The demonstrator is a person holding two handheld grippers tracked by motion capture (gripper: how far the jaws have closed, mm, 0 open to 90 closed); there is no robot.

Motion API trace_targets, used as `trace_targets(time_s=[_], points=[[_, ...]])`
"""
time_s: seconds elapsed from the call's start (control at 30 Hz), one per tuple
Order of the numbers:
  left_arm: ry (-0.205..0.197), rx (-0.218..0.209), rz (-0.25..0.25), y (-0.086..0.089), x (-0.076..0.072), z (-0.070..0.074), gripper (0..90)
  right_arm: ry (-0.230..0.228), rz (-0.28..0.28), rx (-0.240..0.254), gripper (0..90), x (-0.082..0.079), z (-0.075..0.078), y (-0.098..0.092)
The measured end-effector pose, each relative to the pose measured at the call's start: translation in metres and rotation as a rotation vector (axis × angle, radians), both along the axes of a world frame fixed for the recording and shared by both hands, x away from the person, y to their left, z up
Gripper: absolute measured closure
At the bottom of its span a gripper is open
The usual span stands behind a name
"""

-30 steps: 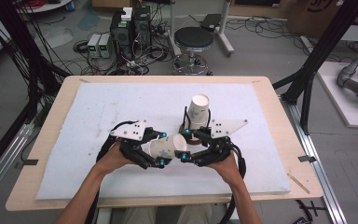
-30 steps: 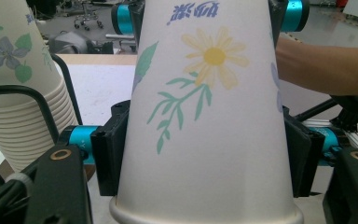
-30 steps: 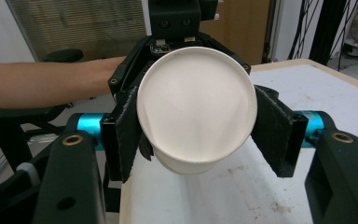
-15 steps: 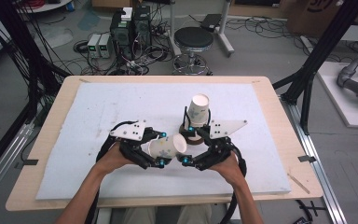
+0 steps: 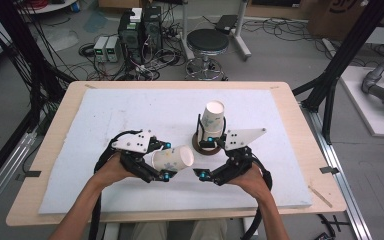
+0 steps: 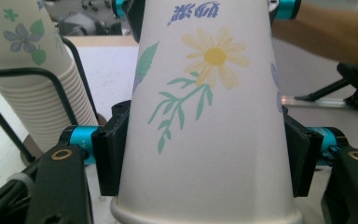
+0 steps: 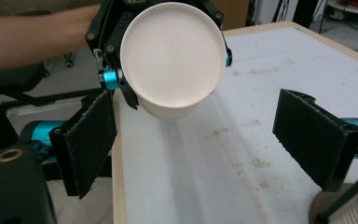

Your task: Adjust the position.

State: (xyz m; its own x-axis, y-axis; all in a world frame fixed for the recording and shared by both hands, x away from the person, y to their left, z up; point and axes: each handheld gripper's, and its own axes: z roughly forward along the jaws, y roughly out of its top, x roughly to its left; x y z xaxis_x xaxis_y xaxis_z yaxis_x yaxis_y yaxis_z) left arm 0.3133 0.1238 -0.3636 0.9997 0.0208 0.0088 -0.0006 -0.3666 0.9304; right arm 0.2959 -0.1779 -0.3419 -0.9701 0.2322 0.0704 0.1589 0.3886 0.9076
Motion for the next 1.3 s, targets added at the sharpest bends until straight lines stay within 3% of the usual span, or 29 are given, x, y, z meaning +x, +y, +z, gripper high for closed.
trace_targets(time_s=[0.27,0.4,0.77,0.97,1.13,1.3], points=[[0.006,0.106,0.022,0.009,0.003,0.005,31.7,-0.008,0.008,-0.104,13.8,0.004,0.007,-0.001],[0.0,0.183,0.022,0.009,0.005,0.01,31.7,-0.008,0.016,-0.176,13.8,0.007,0.009,0.003],[-0.004,0.321,0.006,0.005,0.008,0.019,31.7,-0.012,0.057,-0.352,13.9,0.014,0.015,0.017],[-0.007,0.456,0.012,0.001,0.01,0.02,31.7,-0.021,0.06,-0.453,13.9,0.016,0.014,0.023],[-0.004,0.495,0.014,-0.001,0.011,0.018,31.7,-0.026,0.055,-0.519,13.9,0.016,0.011,0.025],[-0.007,0.515,0.006,-0.004,0.011,0.017,31.6,-0.026,0.054,-0.538,14.0,0.017,0.01,0.027]])
